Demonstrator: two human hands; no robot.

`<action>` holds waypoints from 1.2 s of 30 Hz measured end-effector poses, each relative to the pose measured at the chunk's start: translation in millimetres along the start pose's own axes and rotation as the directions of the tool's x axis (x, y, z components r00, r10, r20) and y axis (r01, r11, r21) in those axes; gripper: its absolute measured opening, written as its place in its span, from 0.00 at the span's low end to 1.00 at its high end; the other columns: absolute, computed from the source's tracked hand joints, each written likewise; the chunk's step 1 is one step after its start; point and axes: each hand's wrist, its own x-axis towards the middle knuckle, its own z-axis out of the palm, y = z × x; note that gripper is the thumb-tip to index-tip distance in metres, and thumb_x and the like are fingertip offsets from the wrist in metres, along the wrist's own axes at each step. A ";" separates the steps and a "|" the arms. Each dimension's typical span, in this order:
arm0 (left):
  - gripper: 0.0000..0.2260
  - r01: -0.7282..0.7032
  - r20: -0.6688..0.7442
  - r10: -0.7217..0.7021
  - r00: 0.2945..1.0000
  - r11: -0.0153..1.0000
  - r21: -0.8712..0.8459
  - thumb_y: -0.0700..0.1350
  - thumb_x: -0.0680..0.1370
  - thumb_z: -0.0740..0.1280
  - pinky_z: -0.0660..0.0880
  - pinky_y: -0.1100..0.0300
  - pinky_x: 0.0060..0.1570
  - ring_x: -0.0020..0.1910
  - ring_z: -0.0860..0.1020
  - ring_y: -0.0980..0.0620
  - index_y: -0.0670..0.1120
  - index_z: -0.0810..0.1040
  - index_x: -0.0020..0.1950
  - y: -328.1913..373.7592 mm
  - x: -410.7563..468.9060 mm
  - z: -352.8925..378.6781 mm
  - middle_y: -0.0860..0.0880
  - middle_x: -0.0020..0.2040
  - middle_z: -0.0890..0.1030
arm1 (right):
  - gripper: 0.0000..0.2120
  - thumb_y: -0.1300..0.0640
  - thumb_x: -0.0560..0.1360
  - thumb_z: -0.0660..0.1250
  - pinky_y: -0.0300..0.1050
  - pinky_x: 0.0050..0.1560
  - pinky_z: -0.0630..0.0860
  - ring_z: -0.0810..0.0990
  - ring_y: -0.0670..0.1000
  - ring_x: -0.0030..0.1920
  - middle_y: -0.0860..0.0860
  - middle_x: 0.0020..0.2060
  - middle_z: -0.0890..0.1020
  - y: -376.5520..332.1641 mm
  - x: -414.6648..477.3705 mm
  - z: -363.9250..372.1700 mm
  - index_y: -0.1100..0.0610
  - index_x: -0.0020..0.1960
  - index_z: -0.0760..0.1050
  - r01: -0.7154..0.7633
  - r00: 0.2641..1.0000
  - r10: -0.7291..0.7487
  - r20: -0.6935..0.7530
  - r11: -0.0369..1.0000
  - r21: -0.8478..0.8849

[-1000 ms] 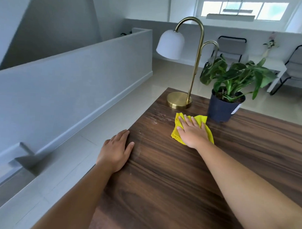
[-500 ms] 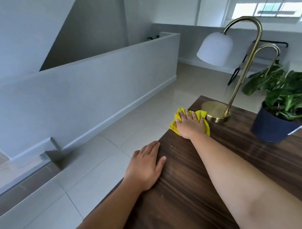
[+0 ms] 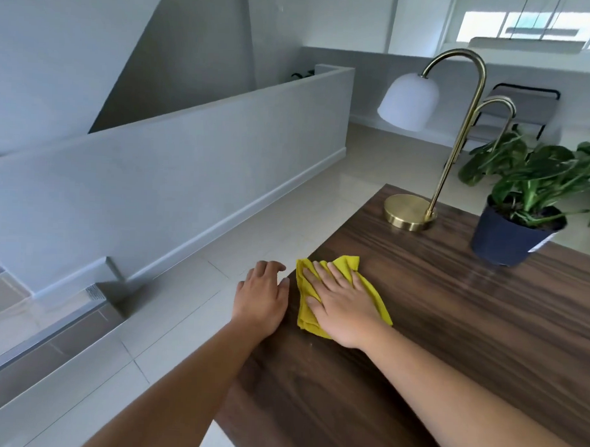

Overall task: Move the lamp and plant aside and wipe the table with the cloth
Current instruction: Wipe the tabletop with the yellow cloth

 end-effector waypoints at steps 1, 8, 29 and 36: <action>0.17 -0.002 0.052 0.000 0.999 0.999 0.038 0.51 0.81 0.53 0.63 0.52 0.67 0.68 0.68 0.48 0.50 0.67 0.68 -1.8 -6.1 -0.8 0.49 0.68 0.70 | 0.31 0.38 0.75 0.34 0.53 0.76 0.39 0.39 0.46 0.77 0.43 0.78 0.43 3.8 -4.8 -0.8 0.44 0.77 0.40 0.023 1.000 -0.023 0.011 1.000 -0.001; 0.24 -0.083 0.151 0.057 0.987 0.981 0.174 0.58 0.81 0.47 0.60 0.55 0.70 0.71 0.64 0.51 0.53 0.54 0.76 -13.5 -27.9 0.8 0.52 0.73 0.65 | 0.28 0.42 0.80 0.41 0.57 0.76 0.41 0.41 0.50 0.78 0.47 0.78 0.42 62.6 62.9 -14.6 0.47 0.78 0.41 -0.289 0.957 0.289 0.003 0.955 0.074; 0.19 -0.095 0.069 0.088 0.994 0.990 0.108 0.55 0.81 0.48 0.61 0.58 0.66 0.68 0.66 0.52 0.52 0.61 0.71 -16.6 -24.0 4.1 0.53 0.68 0.70 | 0.34 0.37 0.76 0.35 0.55 0.76 0.43 0.42 0.54 0.78 0.51 0.78 0.44 -13.1 56.4 -3.0 0.51 0.78 0.43 -0.141 0.990 0.142 -0.001 0.989 0.039; 0.18 -0.082 0.060 0.072 0.996 0.978 0.193 0.54 0.81 0.50 0.61 0.55 0.67 0.67 0.66 0.50 0.49 0.66 0.68 -13.1 -38.1 -8.1 0.51 0.67 0.69 | 0.27 0.41 0.80 0.43 0.53 0.76 0.42 0.40 0.47 0.77 0.43 0.77 0.40 33.9 -29.5 -2.5 0.43 0.77 0.40 -0.112 0.994 0.112 0.015 0.993 0.024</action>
